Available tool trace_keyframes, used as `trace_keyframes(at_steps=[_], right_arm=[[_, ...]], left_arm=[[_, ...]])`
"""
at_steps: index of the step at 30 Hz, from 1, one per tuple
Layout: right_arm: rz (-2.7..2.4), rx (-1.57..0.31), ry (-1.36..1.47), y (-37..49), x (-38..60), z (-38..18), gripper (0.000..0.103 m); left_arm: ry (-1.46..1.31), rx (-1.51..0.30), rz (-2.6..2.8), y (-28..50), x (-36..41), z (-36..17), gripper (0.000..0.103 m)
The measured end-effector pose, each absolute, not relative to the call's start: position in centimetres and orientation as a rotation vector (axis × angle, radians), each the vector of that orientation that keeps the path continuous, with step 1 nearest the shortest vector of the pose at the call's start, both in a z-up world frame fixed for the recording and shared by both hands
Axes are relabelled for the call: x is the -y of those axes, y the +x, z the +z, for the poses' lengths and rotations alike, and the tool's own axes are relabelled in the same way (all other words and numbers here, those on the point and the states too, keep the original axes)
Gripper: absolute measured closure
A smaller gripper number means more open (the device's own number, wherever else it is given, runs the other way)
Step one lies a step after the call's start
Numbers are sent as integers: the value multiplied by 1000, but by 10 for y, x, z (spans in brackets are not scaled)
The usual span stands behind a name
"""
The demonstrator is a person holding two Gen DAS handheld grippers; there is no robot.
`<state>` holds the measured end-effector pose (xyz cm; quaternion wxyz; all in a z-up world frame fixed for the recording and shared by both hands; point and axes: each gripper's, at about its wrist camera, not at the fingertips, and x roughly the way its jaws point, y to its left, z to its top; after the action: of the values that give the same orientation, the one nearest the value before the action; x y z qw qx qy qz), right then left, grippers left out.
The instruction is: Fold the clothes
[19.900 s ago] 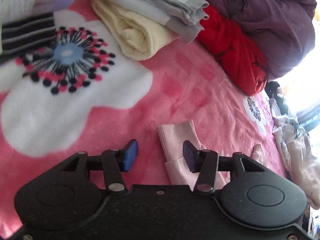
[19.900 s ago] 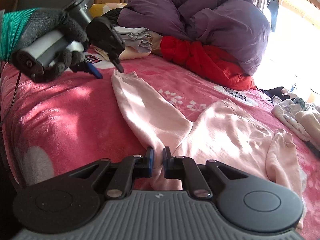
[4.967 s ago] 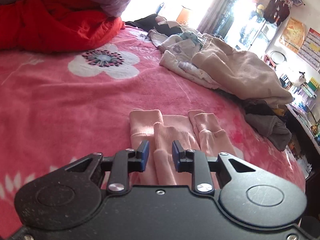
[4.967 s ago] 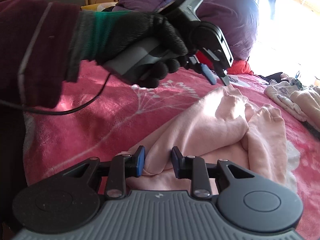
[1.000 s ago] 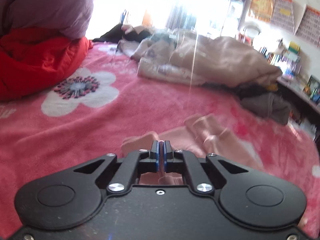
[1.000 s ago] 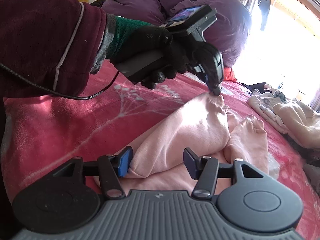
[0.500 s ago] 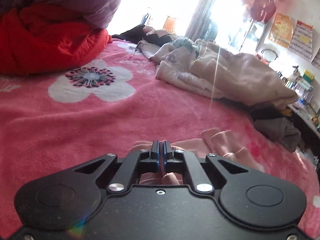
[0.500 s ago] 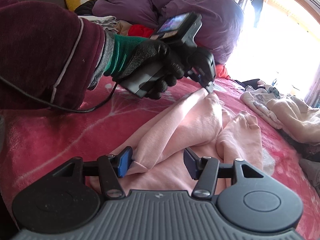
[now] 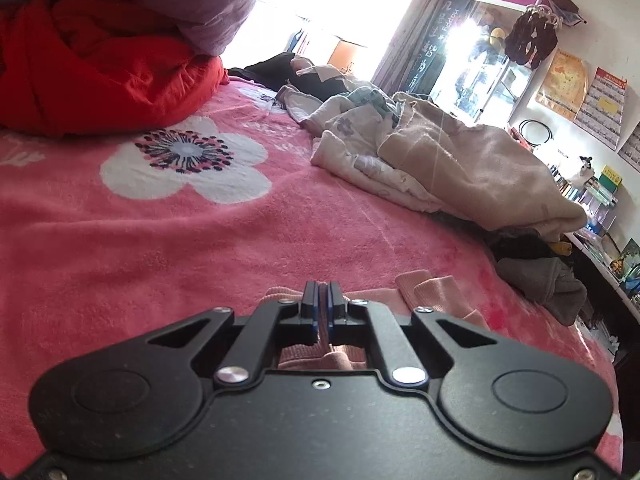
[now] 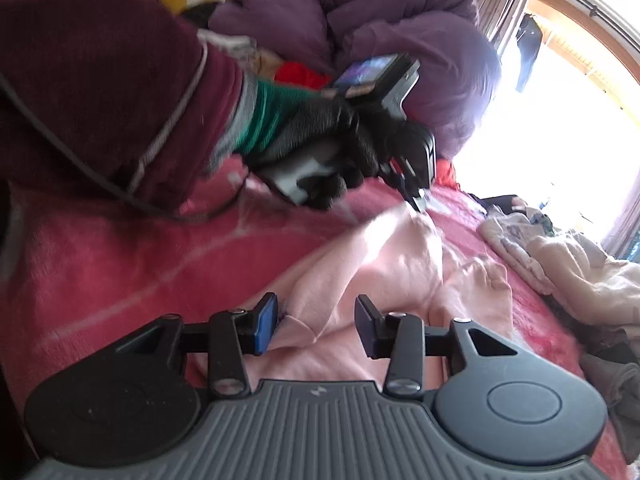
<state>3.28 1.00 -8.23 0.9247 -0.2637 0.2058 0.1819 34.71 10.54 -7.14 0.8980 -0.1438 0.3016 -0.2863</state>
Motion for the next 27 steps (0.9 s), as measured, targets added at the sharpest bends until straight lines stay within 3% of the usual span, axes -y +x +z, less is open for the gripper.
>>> trace_keyframes(at_steps=[9,10,12,13,21,23,25,27], right_arm=[[362,-428,-623,36,-17,-87,56],[362,-431,-627,36,-18,-88,56],[369,-425,-608,34,-17,-85,52],[372,-419,-602,33,-16,-83,49],[383,-402,-620,27,-23,-83,47],[379,-415,-620,25,-24,-84,48],[377,-426,-605,28,-23,-84,48],[370,-422,-603,28,-21,-84,48]], left_arm=[[-255,-696,-575,350,-109,-78,100],[-273,-707,-584,350,-112,-77,98],[-286,-712,-592,349,-117,-73,80],[-292,-715,-597,348,-119,-71,77],[-283,-734,-638,342,-120,-63,75],[-237,-737,-645,341,-109,-66,75],[-172,-712,-640,337,-100,-66,101],[-170,-660,-630,334,-99,-64,101]])
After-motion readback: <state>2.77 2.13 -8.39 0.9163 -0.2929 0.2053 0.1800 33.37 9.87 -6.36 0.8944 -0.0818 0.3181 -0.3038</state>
